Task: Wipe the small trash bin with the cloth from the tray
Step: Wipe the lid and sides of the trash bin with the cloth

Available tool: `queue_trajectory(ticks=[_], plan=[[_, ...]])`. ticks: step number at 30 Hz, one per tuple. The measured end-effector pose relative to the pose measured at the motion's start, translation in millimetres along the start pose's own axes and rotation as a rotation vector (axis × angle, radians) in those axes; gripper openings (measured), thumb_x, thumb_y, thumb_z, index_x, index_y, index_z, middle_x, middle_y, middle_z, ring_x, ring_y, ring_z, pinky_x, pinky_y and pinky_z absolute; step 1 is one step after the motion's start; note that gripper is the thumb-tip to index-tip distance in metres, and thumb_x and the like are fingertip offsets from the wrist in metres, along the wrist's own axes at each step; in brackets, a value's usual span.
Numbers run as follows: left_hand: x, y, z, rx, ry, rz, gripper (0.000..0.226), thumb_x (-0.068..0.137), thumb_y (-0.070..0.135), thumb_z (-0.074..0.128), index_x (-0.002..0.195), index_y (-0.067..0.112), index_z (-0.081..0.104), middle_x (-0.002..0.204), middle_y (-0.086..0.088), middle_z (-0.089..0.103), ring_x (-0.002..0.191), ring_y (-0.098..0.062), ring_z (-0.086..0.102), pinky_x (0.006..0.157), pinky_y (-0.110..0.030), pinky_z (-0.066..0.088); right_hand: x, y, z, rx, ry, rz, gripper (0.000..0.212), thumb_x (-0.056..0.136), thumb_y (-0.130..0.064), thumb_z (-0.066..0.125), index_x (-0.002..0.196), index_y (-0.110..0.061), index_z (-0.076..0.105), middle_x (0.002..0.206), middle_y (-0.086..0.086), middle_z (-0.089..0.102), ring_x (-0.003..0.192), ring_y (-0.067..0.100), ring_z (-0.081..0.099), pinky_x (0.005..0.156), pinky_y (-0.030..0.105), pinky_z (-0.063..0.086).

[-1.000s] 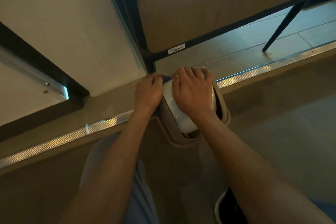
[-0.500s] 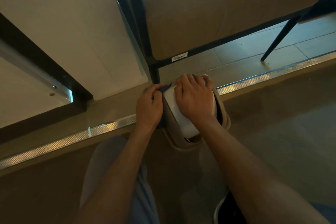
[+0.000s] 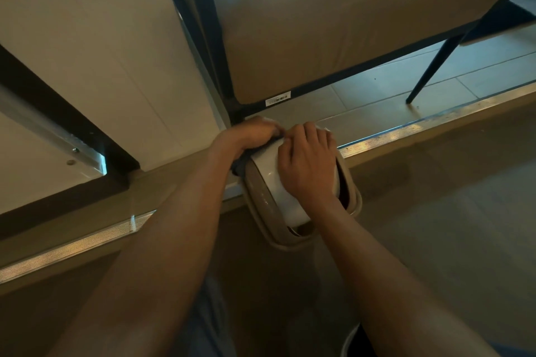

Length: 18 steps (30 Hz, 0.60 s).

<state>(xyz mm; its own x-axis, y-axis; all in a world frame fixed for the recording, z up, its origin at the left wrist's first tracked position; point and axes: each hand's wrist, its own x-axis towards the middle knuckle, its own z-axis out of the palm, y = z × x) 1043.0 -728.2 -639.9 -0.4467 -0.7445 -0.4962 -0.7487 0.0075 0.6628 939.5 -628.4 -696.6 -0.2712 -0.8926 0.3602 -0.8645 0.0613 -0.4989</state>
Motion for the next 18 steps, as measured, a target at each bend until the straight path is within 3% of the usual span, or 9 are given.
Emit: queue_trajectory(ticks=[3, 7, 14, 16, 18], plan=[[0.9, -4.6, 6.9, 0.031, 0.027, 0.053, 0.032, 0.106, 0.021, 0.044, 0.127, 0.025, 0.068, 0.132, 0.006, 0.061, 0.120, -0.014, 0.055, 0.108, -0.033, 0.041, -0.5, 1.3, 0.6, 0.014, 0.018, 0.006, 0.025, 0.100, -0.030, 0.040, 0.104, -0.014, 0.059, 0.106, 0.006, 0.060, 0.106, 0.026, 0.054, 0.107, 0.049, 0.038], [-14.0, -32.6, 7.4, -0.106, 0.100, 0.003, 0.035, 0.105, 0.016, 0.042, 0.127, 0.023, 0.069, 0.138, 0.002, 0.061, 0.128, -0.016, 0.053, 0.113, -0.033, 0.038, -4.0, -1.9, 0.4, 0.020, 0.073, 0.038, 0.027, 0.096, -0.031, 0.042, 0.101, -0.013, 0.062, 0.107, 0.007, 0.062, 0.109, 0.029, 0.052, 0.104, 0.048, 0.038], [14.5, 15.8, 12.4, -0.169, 0.010, 0.012, 0.030, 0.101, 0.033, 0.047, 0.102, 0.025, 0.076, 0.117, -0.001, 0.071, 0.103, -0.017, 0.065, 0.099, -0.038, 0.051, -4.2, -0.1, 0.4, 0.062, 0.077, 0.026, 0.029, 0.096, -0.031, 0.039, 0.102, -0.015, 0.063, 0.108, 0.005, 0.062, 0.110, 0.027, 0.052, 0.102, 0.050, 0.040], [9.7, 5.6, 11.6, -0.197, 0.001, 0.015, 0.035, 0.104, 0.033, 0.041, 0.107, 0.027, 0.075, 0.121, -0.001, 0.070, 0.102, -0.012, 0.064, 0.097, -0.032, 0.049, -5.5, 1.8, 2.3, 0.089, 0.096, 0.025, 0.025, 0.096, -0.028, 0.042, 0.100, -0.016, 0.064, 0.106, 0.003, 0.062, 0.108, 0.025, 0.052, 0.102, 0.050, 0.041], [3.4, -10.5, 8.5, -0.178, 0.022, -0.016, 0.040, 0.106, 0.037, 0.036, 0.115, 0.027, 0.074, 0.125, 0.000, 0.069, 0.108, -0.016, 0.063, 0.103, -0.036, 0.047, -6.3, 3.2, 4.6, 0.133, 0.147, 0.020, 0.023, 0.096, -0.025, 0.044, 0.096, -0.016, 0.065, 0.103, 0.004, 0.062, 0.106, 0.025, 0.053, 0.102, 0.050, 0.042]])
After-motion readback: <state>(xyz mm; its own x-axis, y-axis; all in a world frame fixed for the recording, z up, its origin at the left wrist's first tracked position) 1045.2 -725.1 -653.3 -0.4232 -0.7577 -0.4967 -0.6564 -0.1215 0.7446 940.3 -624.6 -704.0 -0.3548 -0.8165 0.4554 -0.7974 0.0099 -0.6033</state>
